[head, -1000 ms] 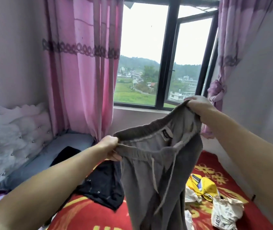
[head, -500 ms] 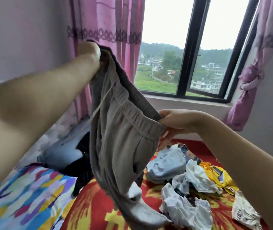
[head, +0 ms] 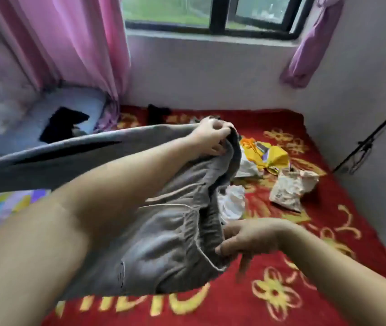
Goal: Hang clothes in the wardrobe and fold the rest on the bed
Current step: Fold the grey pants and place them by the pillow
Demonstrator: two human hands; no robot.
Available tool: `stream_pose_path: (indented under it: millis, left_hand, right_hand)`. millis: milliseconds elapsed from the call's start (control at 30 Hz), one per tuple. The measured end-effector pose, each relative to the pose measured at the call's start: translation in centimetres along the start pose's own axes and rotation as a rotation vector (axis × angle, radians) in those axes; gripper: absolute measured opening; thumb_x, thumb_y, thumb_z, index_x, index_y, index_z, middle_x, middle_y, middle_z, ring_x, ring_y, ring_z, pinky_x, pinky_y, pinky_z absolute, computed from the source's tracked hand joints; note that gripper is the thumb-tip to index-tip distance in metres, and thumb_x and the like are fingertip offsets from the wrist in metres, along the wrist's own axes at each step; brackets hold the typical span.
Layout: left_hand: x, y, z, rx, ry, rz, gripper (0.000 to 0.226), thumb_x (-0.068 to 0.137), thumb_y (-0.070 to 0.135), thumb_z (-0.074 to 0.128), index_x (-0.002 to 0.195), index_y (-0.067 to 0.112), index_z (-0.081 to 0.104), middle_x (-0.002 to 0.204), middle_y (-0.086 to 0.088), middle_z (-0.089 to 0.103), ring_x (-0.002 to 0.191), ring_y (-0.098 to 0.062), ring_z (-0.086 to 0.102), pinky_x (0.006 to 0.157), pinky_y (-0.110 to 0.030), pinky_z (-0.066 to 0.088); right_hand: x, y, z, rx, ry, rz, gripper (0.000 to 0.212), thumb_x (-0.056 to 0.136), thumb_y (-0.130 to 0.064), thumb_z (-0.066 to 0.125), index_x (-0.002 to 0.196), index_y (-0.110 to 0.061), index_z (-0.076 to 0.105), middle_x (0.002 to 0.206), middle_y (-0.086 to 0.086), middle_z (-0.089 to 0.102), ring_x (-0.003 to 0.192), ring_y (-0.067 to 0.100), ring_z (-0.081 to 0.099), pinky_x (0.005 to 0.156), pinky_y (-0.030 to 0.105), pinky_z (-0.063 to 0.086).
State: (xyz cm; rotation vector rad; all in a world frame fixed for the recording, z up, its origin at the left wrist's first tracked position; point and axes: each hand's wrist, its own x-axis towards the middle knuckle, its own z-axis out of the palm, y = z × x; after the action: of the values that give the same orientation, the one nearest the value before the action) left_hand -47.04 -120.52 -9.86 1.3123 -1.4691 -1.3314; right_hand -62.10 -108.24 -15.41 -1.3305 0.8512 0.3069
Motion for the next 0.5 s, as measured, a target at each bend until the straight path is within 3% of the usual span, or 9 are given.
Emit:
stream_pose_path:
  millis: [67,100,200,233,333,400,500]
  left_hand:
    - [-0.9,-8.4,4.5,-0.11,-0.278,-0.234,0.01,0.098,0.013,0.049,0.088,0.015,0.047,0.081,-0.011,0.046,0.071,-0.018,0.047,0.069,-0.026,0.041]
    - [-2.4,-13.2,7.2,-0.123,-0.283,-0.362,0.008,0.098,0.012,0.049,0.09,0.012,0.048,0.084,-0.014,0.047,0.074,-0.019,0.05,0.071,-0.026,0.042]
    - [-7.0,-25.8,11.7,-0.054,-0.075,-0.614,0.027,0.099,0.005,0.042,0.075,0.007,0.053,0.063,-0.008,0.058,0.048,-0.01,0.056,0.046,-0.018,0.045]
    - [-9.0,-29.4,12.6,0.031,-0.013,-0.681,0.029,0.099,0.004,0.041,0.073,0.008,0.053,0.061,-0.007,0.056,0.047,-0.011,0.054,0.046,-0.021,0.045]
    - [-14.5,-38.1,15.4,0.231,0.019,-0.843,0.02,0.096,0.007,0.042,0.084,0.006,0.058,0.072,-0.011,0.061,0.062,-0.021,0.059,0.069,-0.036,0.053]
    - [-16.3,-41.1,17.6,0.314,0.008,-0.869,0.017,0.095,0.012,0.045,0.098,0.006,0.061,0.092,-0.016,0.067,0.084,-0.028,0.064,0.082,-0.036,0.049]
    - [-16.3,-43.4,22.6,0.403,0.0,-0.899,0.04,0.095,0.03,0.051,0.126,0.005,0.048,0.122,-0.018,0.058,0.115,-0.032,0.054,0.09,-0.032,0.039]
  right_hand:
    - [2.1,9.8,-0.7,0.09,0.044,0.183,0.035,0.095,-0.017,0.052,0.129,-0.009,0.048,0.099,0.007,0.066,0.088,0.017,0.063,0.057,0.026,0.053]
    - [2.8,14.0,-1.4,0.121,0.105,0.276,0.034,0.098,-0.013,0.046,0.132,-0.01,0.045,0.097,0.007,0.065,0.084,0.017,0.063,0.056,0.027,0.053]
    - [5.1,25.8,-2.9,0.12,0.263,0.518,0.031,0.098,-0.006,0.035,0.127,-0.006,0.046,0.084,0.002,0.062,0.066,0.012,0.06,0.052,0.024,0.046]
    - [6.2,28.7,-3.3,0.132,0.309,0.555,0.03,0.098,-0.007,0.033,0.124,-0.005,0.047,0.081,0.001,0.061,0.064,0.011,0.059,0.051,0.023,0.043]
    - [10.4,33.3,-4.4,0.233,0.488,0.567,0.023,0.098,-0.007,0.033,0.109,-0.009,0.052,0.08,0.005,0.059,0.064,0.013,0.055,0.056,0.023,0.04]
    - [14.1,34.4,-5.1,0.245,0.626,0.496,0.024,0.096,-0.005,0.035,0.108,-0.008,0.055,0.092,0.012,0.062,0.071,0.019,0.057,0.062,0.029,0.045]
    - [19.6,34.4,-6.4,0.205,0.745,0.362,0.028,0.095,-0.01,0.045,0.116,0.003,0.058,0.097,0.018,0.06,0.087,0.03,0.058,0.083,0.047,0.054]
